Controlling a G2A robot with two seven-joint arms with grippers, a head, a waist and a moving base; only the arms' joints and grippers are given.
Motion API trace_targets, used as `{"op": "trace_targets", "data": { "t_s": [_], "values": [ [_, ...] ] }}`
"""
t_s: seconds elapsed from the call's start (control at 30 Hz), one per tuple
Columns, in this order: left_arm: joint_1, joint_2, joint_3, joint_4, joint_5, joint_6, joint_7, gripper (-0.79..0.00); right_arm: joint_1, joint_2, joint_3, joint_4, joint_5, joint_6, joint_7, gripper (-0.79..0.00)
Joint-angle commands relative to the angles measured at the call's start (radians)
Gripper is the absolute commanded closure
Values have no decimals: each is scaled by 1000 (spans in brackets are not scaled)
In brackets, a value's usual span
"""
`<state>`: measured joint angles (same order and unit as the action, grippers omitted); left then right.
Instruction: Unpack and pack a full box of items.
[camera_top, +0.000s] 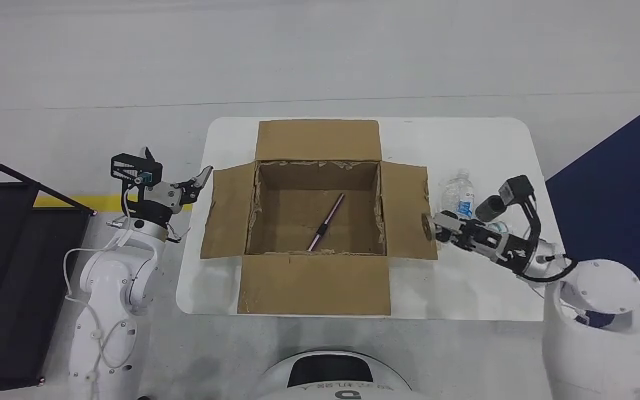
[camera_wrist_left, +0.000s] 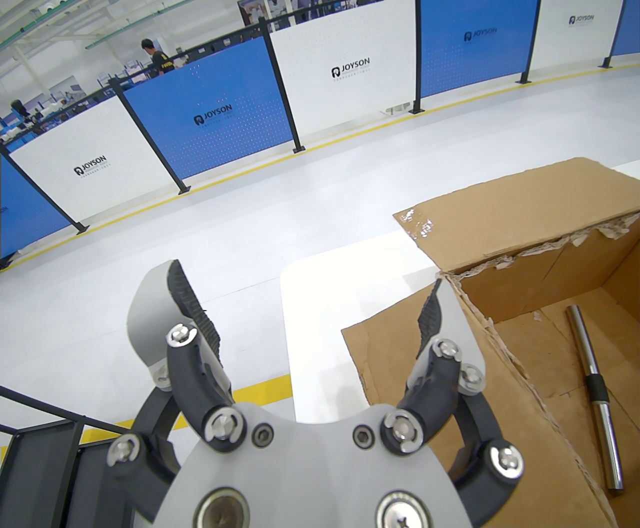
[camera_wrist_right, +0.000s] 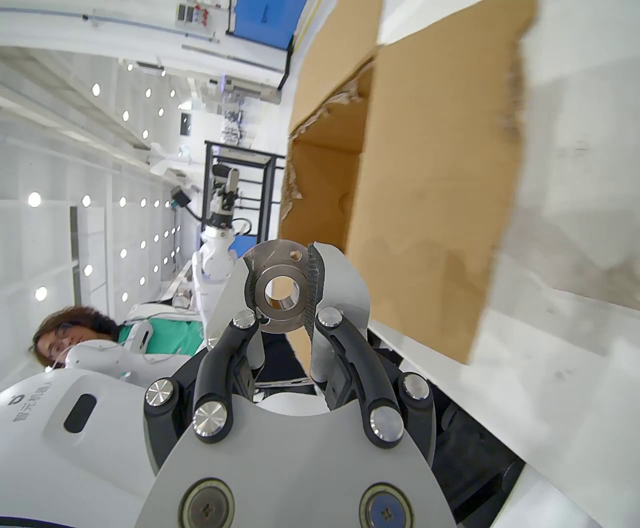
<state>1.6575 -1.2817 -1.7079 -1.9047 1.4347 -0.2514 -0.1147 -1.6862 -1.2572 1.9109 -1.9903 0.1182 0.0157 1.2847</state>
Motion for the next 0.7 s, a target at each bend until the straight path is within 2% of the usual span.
{"op": "trace_targets", "data": {
  "t_s": [0.0, 0.1, 0.2, 0.43, 0.67],
  "values": [
    [0, 0, 0, 0, 0, 0, 0, -785, 38, 2, -56, -27, -15, 40, -9, 0],
    [0, 0, 0, 0, 0, 0, 0, -785, 101, 4, -157, -55, -44, 94, -44, 0],
    [0, 0, 0, 0, 0, 0, 0, -785, 177, 6, -284, -58, -142, 135, -76, 0],
    [0, 0, 0, 0, 0, 0, 0, -785, 328, -2, -622, 45, -557, 219, -246, 0],
    [0, 0, 0, 0, 0, 0, 0, -785, 409, -16, -849, 183, -872, 301, -345, 0]
  ]
}}
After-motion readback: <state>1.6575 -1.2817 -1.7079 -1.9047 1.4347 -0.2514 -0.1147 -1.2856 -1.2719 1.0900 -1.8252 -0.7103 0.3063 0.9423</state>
